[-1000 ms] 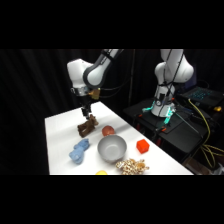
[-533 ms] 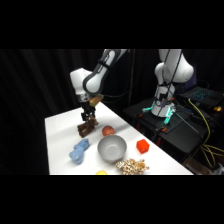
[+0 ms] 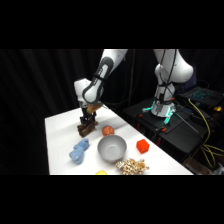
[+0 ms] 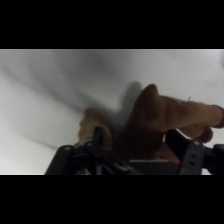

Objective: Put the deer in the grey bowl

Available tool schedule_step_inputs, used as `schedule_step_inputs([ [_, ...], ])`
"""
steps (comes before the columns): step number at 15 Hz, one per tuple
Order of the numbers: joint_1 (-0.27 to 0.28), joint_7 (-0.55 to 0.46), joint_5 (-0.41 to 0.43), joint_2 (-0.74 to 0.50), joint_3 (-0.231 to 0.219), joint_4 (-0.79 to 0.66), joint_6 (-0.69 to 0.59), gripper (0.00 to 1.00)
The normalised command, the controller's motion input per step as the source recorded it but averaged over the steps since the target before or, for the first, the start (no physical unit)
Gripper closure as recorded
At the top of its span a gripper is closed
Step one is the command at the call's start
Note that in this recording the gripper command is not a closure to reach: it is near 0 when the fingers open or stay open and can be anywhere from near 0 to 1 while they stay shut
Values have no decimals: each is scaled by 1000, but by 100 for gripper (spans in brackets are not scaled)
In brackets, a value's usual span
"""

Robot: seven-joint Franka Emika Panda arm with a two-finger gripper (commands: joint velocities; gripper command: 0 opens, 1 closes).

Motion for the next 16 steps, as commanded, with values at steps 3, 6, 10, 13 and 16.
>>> schedule_step_inputs([
  [3,-58,80,191,96,-9,149,-17,100],
  [6,27,86,81,-57,-57,50,-84,100],
  [10,100,43,-83,-307,-129,-64,-263,52],
  [13,190,49,-313,-586,-206,-132,-467,54],
  [16,188,-3,-425,-575,-146,-32,-506,53],
])
